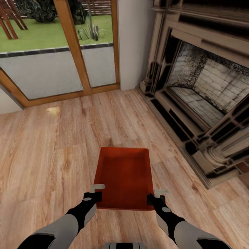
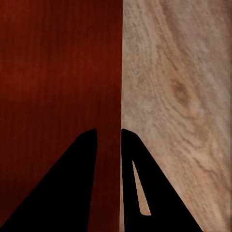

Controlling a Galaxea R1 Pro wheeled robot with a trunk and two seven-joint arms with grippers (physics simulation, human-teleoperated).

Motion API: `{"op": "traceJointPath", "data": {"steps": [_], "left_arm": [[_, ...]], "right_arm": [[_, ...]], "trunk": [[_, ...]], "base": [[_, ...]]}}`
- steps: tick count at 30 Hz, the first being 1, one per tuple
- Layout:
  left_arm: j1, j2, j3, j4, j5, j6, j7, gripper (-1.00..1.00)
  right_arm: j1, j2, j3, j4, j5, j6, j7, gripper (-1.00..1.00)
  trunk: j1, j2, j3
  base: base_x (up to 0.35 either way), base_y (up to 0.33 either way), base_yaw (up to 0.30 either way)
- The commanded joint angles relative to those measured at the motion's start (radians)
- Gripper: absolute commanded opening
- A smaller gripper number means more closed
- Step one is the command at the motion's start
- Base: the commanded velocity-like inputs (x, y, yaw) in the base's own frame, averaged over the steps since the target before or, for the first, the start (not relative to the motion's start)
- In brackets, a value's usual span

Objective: Move the two storage containers from the living room to the garage. In the garage, place one container on the floor and stack the other container on top of it (either order is fine).

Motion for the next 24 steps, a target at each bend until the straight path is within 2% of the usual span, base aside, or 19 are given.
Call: {"op": "traceJointPath", "data": {"steps": [1,24], "left_arm": [[0.000,0.007,-0.008,-0.001,-0.010,0.000,0.016,-1.00],[0.000,0.007,-0.007,-0.001,-0.010,0.000,0.016,-1.00]], "right_arm": [[0.000,0.000,-0.004,0.002,0.006,-0.003,-0.006,-1.00],[0.000,0.000,-0.004,0.002,0.005,0.005,-0.006,-1.00]], "trunk": [[-0.004,0.007,0.003],[-0.092,0.168,0.075]], "base": [[0.000,0.000,0.000],[0.000,0.000,0.000]]}}
